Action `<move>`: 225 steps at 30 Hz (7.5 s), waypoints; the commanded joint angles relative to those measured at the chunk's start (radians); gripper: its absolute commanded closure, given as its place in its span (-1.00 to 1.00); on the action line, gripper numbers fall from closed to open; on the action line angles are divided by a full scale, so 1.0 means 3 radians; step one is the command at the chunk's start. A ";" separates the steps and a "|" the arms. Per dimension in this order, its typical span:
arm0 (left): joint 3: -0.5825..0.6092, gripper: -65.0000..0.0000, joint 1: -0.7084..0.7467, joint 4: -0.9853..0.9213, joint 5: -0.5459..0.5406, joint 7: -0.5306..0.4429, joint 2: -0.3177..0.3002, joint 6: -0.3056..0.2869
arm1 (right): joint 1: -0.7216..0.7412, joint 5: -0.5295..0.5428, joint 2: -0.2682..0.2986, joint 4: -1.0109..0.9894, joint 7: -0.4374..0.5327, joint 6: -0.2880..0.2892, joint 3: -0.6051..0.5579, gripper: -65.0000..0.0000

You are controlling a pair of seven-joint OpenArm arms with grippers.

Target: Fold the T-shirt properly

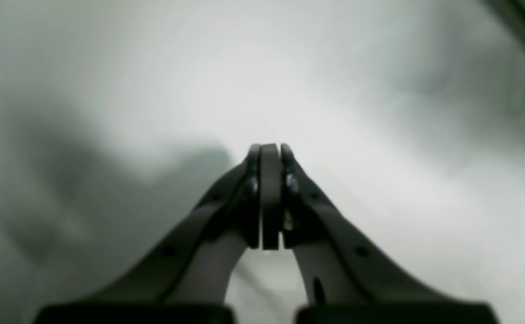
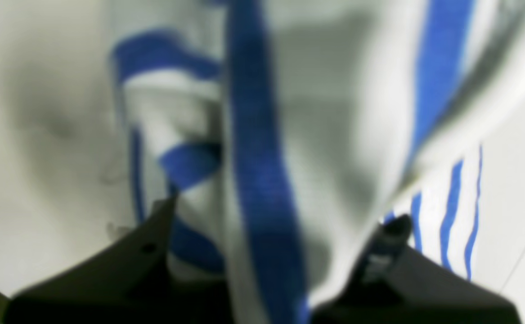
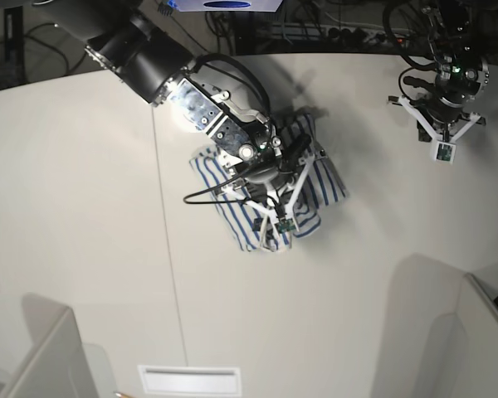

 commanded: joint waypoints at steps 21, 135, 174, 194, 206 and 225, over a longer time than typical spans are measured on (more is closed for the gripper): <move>-0.0069 1.00 -0.0098 0.0051 -0.0018 -0.0049 -0.0042 0.0005 | 0.0030 -0.0124 -0.0139 0.0155 -0.0117 -0.0003 -0.0205 -0.12; 0.0888 0.85 -0.0917 -0.1320 -0.2575 0.0299 0.0310 0.0389 | -0.1106 -0.0103 0.0572 0.1454 0.0405 0.0013 0.1452 1.00; 0.4637 1.00 -0.2834 -0.1438 0.0222 0.0130 -0.0656 -0.0846 | -0.2031 -0.0098 -0.0293 0.1479 0.0799 0.0013 0.3953 1.00; 0.5307 1.00 -0.3172 -0.1929 0.0734 -0.1005 -0.0380 -0.0846 | -0.2246 0.0454 -0.0354 0.1464 0.1039 0.0013 0.3958 1.00; 0.5695 1.00 -0.3591 -0.2435 0.0734 -0.2074 -0.0370 -0.0846 | -0.2210 0.0464 -0.0354 0.1459 0.1039 0.0007 0.3937 1.00; 0.5992 1.00 -0.4021 -0.2726 0.0734 -0.2764 -0.0068 -0.0846 | -0.2185 0.0449 -0.0359 0.1377 0.1029 0.0002 0.3487 1.00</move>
